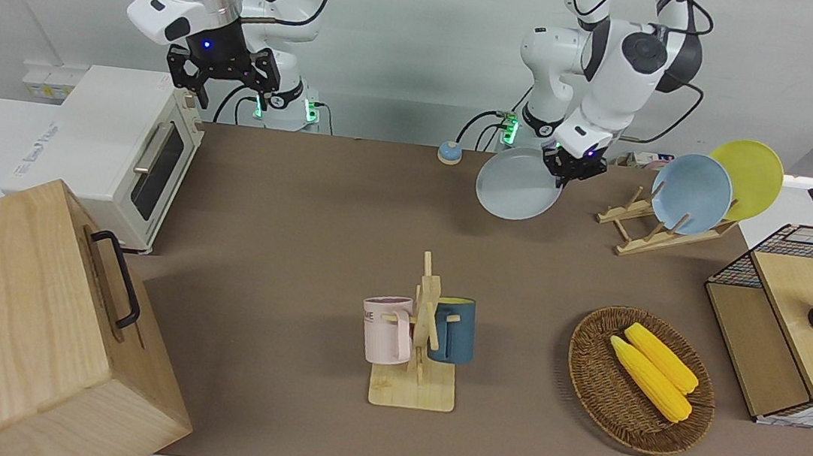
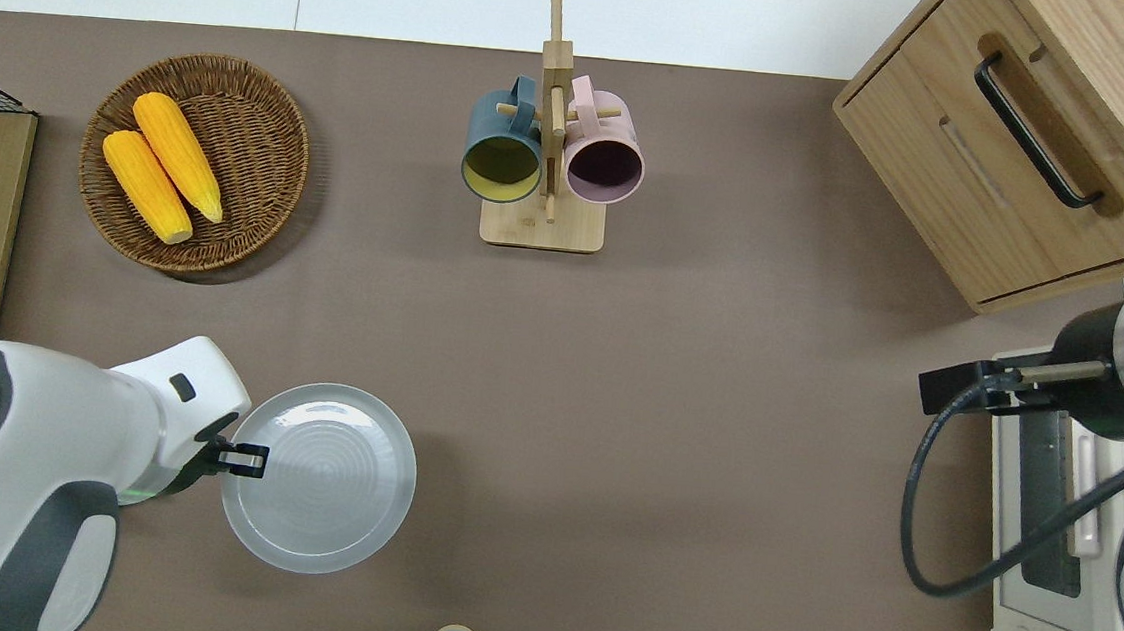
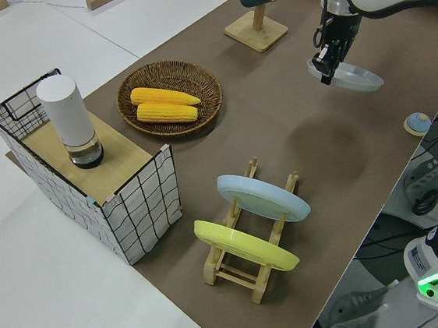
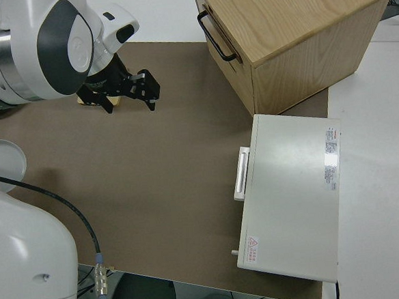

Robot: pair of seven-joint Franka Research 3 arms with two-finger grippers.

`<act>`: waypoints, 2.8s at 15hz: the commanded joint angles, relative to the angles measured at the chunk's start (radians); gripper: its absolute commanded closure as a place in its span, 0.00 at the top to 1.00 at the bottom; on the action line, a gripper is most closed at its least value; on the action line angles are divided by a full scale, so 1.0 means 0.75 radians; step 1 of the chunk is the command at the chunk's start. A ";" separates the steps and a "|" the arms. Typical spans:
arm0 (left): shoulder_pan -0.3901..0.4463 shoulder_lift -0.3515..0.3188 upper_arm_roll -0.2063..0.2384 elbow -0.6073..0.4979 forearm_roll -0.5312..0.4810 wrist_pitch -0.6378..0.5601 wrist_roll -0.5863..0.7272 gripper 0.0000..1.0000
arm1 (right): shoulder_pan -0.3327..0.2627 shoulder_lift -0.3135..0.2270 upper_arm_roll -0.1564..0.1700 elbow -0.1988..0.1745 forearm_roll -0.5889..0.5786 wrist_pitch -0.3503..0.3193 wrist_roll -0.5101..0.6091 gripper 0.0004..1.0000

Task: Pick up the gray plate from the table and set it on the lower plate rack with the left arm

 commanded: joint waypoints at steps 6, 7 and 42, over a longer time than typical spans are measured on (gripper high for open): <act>0.022 0.006 0.008 0.265 0.191 -0.298 -0.036 0.00 | -0.013 -0.003 0.008 0.008 0.014 -0.017 -0.002 0.99; 0.022 0.002 0.008 0.273 0.232 -0.304 -0.036 0.00 | -0.013 -0.003 0.006 0.008 0.014 -0.017 -0.002 0.99; 0.108 0.024 0.014 -0.025 1.210 -0.171 -0.545 0.00 | -0.013 -0.003 0.008 0.008 0.014 -0.017 -0.002 0.99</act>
